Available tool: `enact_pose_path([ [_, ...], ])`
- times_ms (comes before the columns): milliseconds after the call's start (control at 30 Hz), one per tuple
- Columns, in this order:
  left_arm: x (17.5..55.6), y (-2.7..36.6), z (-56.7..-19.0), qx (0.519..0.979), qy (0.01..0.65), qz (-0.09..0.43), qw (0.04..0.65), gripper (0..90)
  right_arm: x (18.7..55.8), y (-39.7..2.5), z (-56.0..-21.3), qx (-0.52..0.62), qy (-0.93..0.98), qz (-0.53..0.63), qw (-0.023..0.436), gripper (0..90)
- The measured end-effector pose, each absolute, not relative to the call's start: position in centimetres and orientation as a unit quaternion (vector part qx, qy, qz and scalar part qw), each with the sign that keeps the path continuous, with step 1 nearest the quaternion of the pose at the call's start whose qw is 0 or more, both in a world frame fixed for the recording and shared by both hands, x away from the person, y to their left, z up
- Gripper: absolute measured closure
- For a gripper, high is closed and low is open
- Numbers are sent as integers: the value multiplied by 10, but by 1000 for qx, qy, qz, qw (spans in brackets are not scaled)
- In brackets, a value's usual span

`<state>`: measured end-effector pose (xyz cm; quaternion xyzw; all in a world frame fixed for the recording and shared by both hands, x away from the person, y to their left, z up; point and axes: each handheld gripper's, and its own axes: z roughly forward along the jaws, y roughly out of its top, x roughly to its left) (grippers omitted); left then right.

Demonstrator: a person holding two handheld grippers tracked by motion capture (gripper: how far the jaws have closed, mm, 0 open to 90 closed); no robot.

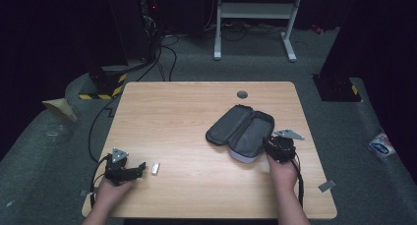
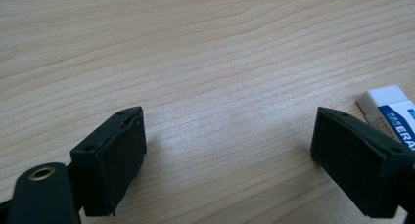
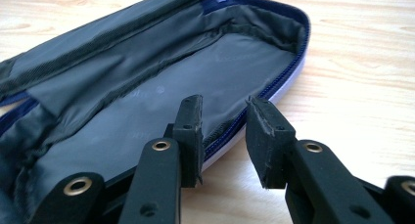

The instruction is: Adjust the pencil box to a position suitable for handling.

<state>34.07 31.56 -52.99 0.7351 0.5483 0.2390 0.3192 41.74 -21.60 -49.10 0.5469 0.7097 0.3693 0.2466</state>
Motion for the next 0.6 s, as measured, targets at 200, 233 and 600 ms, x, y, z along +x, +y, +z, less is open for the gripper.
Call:
enact_pose_path([
  [200,341,316,-530,735,548,239,319,135,402,-201,-496,528,720,384,236,672],
  [233,341,316,-530,735,548,239,319,134,399,-197,-497,525,721,388,233,672],
  [600,340,315,-530,735,547,239,320,142,371,-153,-491,465,743,432,211,626],
])
